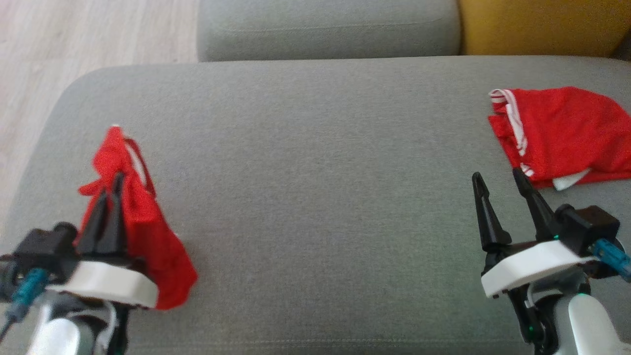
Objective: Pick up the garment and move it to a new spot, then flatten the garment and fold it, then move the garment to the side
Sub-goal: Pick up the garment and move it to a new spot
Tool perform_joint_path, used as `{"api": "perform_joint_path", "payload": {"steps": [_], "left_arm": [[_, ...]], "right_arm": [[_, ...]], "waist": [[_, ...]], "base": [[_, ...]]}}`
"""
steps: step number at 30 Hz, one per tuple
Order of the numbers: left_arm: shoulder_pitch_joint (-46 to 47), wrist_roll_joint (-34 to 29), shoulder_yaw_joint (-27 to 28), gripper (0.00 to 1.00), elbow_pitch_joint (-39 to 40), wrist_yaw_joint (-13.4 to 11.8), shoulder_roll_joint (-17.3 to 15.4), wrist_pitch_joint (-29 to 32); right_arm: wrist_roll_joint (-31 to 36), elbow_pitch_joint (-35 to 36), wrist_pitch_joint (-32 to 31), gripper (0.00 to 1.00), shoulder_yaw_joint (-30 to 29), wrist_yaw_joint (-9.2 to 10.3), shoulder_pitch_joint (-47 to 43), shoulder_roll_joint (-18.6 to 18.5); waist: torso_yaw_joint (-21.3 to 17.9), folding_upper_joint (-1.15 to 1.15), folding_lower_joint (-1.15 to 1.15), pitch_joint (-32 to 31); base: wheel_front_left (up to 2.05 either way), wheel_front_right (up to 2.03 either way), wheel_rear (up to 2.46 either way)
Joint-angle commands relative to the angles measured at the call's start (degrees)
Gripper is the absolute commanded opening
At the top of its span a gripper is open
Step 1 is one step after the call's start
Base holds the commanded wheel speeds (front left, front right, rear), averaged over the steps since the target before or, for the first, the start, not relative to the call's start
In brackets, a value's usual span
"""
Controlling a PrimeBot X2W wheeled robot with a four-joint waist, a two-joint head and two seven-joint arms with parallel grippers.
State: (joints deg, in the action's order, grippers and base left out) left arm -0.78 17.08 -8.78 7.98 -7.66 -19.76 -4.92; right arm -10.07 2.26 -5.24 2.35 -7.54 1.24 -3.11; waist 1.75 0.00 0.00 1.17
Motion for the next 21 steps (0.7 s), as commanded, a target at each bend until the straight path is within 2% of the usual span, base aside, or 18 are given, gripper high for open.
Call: {"api": "perform_joint_path", "payload": {"steps": [1,4,9,21], "left_arm": [[2.53,-0.67,1.08,0.0,4.48,-0.42,-0.72,1.02],[3.22,-0.84,-1.7,0.0,5.84,0.18,0.65,1.83],[7.04,-0.91,-6.01,0.0,3.53,2.05,3.24,1.67],[23.11,-2.26,-18.24,0.0,-15.36,10.37,12.3,-3.29]], "right_arm": [[-0.39,2.21,-0.25,1.0,1.4,0.05,0.97,0.03],[-0.45,2.8,-0.52,1.0,1.19,0.05,0.61,0.09],[-0.26,3.86,-0.91,1.0,1.56,0.05,1.36,0.13],[-1.09,4.57,-0.16,1.0,2.93,0.05,5.6,0.2]], "waist": [[-1.42,0.0,0.0,-0.66],[-2.64,0.0,0.0,-0.19],[-4.99,0.0,0.0,2.14],[-13.9,0.0,0.0,12.11]], "base": [[0.0,0.0,0.0],[0.0,0.0,0.0],[0.0,0.0,0.0],[0.0,0.0,0.0]]}}
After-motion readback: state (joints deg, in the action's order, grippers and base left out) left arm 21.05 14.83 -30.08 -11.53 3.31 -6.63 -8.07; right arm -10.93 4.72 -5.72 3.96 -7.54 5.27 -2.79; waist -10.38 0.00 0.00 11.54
